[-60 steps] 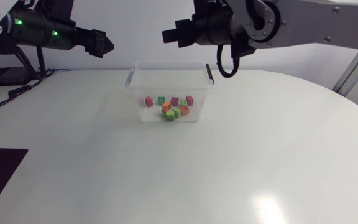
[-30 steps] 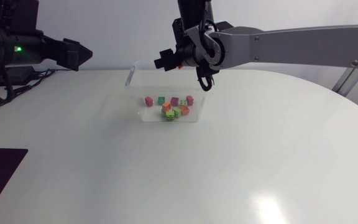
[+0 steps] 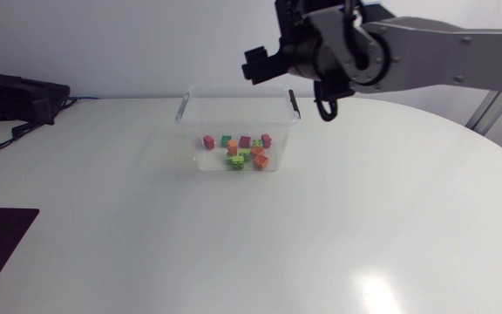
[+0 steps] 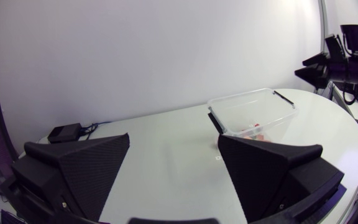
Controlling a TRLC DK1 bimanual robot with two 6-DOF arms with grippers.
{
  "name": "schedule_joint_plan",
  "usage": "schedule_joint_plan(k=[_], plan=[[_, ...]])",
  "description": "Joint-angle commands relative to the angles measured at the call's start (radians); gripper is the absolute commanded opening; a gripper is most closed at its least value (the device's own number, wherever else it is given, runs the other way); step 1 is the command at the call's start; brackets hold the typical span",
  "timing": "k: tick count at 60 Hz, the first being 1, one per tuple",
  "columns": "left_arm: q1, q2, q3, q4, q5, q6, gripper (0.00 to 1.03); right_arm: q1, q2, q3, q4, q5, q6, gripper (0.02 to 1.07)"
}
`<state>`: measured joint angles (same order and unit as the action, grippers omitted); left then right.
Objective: Place the duplo bricks in the container
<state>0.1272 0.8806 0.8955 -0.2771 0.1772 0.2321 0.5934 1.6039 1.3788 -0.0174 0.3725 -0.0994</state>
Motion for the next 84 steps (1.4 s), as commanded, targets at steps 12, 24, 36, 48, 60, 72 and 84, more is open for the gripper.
schedule_joint_plan(k=[12,24,36,48,60,72,84], plan=[[0.052,-0.166,-0.155,0.047,0.001,0.023,0.99,-0.073,-0.311,-0.267,0.022,0.062,-0.039,1.02],[0.051,-0.293,-0.250,0.084,0.001,-0.011,0.99,-0.144,-0.555,-0.463,0.020,0.106,-0.068,1.02],[0.060,-0.417,-0.354,0.161,-0.001,-0.037,0.99,-0.245,-0.786,-0.649,0.010,0.108,-0.108,1.02],[0.080,-0.482,-0.443,0.251,-0.005,-0.065,0.99,-0.294,-0.943,-0.770,0.010,0.108,-0.149,1.02],[0.081,-0.529,-0.503,0.332,-0.013,-0.082,0.99,-0.314,-1.107,-0.876,0.010,0.106,-0.172,1.02],[0.034,-0.611,-0.593,0.327,-0.049,-0.116,0.99,-0.376,-1.224,-0.992,0.011,0.000,-0.112,1.02],[-0.015,-0.693,-0.685,0.312,-0.088,-0.152,0.99,-0.442,-1.340,-1.110,0.013,-0.113,-0.048,1.02]])
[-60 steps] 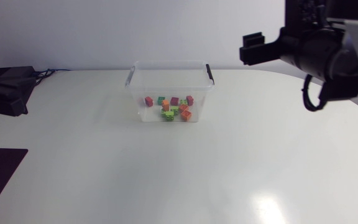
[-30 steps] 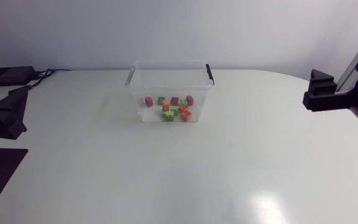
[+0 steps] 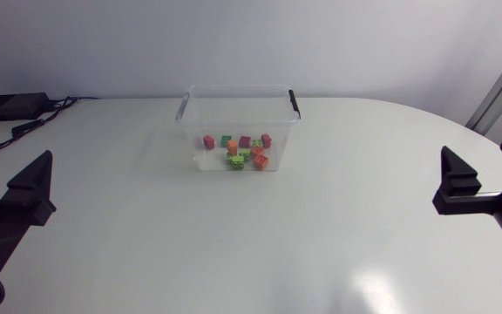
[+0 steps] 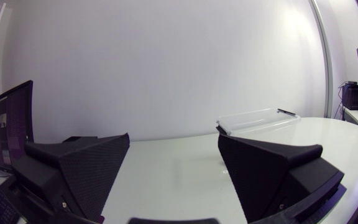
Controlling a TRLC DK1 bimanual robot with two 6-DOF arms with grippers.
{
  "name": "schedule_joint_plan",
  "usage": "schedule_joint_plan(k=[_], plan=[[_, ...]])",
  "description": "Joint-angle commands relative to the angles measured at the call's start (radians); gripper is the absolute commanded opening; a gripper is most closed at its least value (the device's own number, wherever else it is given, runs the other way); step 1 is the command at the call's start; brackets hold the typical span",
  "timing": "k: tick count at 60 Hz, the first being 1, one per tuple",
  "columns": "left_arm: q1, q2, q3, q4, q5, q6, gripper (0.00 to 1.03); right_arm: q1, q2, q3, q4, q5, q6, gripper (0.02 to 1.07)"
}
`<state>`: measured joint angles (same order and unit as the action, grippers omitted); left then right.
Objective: Place the duplo bricks in the container
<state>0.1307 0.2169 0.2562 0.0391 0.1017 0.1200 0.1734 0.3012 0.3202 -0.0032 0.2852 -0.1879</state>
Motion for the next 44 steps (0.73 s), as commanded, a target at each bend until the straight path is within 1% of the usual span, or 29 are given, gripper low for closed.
schedule_joint_plan(k=[1,29,44], plan=[[-0.022,-0.034,-0.052,-0.005,-0.015,-0.042,0.99,-0.026,-0.044,-0.058,-0.001,-0.033,0.045,1.02],[-0.130,-0.216,-0.256,-0.039,-0.101,-0.120,0.99,-0.173,-0.300,-0.319,0.003,-0.284,0.187,1.02],[-0.131,-0.217,-0.256,-0.039,-0.102,-0.120,0.99,-0.173,-0.301,-0.320,0.003,-0.285,0.188,1.02]])
